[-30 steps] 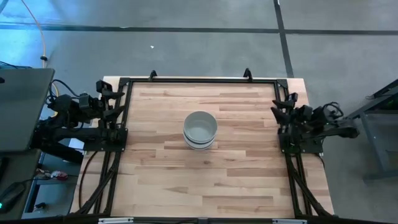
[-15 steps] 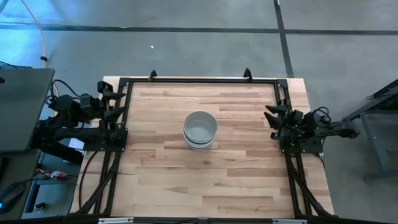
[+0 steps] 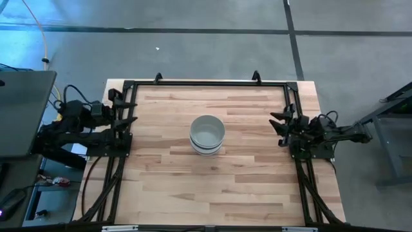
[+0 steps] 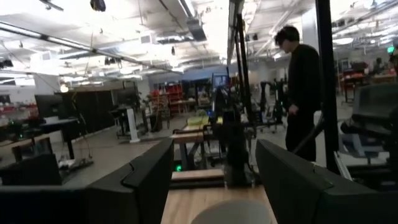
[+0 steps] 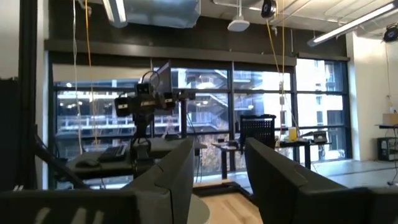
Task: Nest bowls inside each other
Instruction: Return to Home Position
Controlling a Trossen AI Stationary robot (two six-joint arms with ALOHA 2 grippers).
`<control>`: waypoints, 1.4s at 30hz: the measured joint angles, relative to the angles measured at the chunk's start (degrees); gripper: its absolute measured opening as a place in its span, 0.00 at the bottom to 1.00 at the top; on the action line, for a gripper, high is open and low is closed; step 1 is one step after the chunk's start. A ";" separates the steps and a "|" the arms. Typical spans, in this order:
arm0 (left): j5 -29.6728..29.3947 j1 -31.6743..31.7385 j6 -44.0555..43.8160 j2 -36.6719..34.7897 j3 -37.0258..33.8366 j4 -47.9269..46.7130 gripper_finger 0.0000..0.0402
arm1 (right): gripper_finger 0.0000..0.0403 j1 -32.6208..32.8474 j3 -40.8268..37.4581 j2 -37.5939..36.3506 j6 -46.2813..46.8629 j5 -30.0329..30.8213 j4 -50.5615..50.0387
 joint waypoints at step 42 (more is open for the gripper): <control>6.43 0.00 -1.64 -6.09 -29.00 29.68 0.54 | 0.34 0.02 0.00 0.02 2.48 -7.60 -9.93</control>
